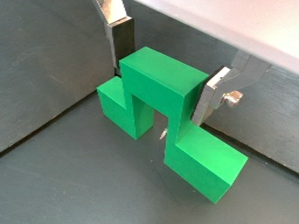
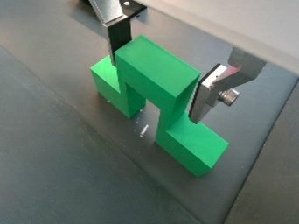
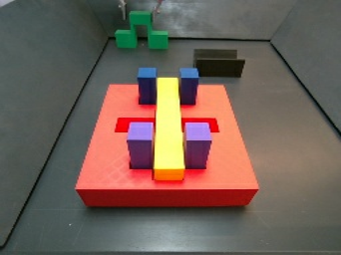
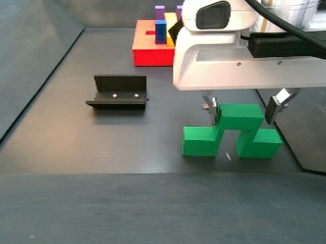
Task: Pick up the green object. Move up. Move to above the board. Insert the green object.
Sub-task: Pick up the green object.
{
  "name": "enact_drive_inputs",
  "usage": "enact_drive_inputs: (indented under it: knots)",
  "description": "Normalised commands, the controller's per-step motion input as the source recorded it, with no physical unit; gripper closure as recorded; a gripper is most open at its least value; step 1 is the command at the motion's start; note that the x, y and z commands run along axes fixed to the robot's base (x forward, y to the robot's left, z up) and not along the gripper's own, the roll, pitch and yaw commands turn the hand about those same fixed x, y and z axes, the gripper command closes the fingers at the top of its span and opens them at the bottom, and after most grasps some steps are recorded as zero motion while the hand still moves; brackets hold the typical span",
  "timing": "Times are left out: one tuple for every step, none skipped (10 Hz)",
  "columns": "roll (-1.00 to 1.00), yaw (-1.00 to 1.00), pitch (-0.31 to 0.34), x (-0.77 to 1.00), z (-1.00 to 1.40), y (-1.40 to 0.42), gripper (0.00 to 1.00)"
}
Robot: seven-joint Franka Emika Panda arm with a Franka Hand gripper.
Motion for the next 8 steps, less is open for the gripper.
enact_drive_inputs:
  knots:
    - [0.0, 0.05, 0.0, 0.0, -0.09, 0.0, 0.0]
    - [0.01, 0.04, 0.0, 0.0, -0.13, 0.0, 0.0]
    - [0.02, 0.02, -0.003, 0.0, -0.19, 0.0, 0.0]
    - [0.02, 0.01, 0.0, 0.0, -0.05, 0.0, 0.0]
    - [0.02, 0.01, 0.0, 0.0, -0.12, 0.0, 0.0]
    - [0.01, 0.01, 0.0, 0.0, -0.17, 0.0, 0.0]
    - [0.0, 0.0, -0.006, 0.0, -0.21, 0.0, 0.0]
    - [0.0, 0.01, 0.0, 0.0, -0.17, 0.0, 0.0]
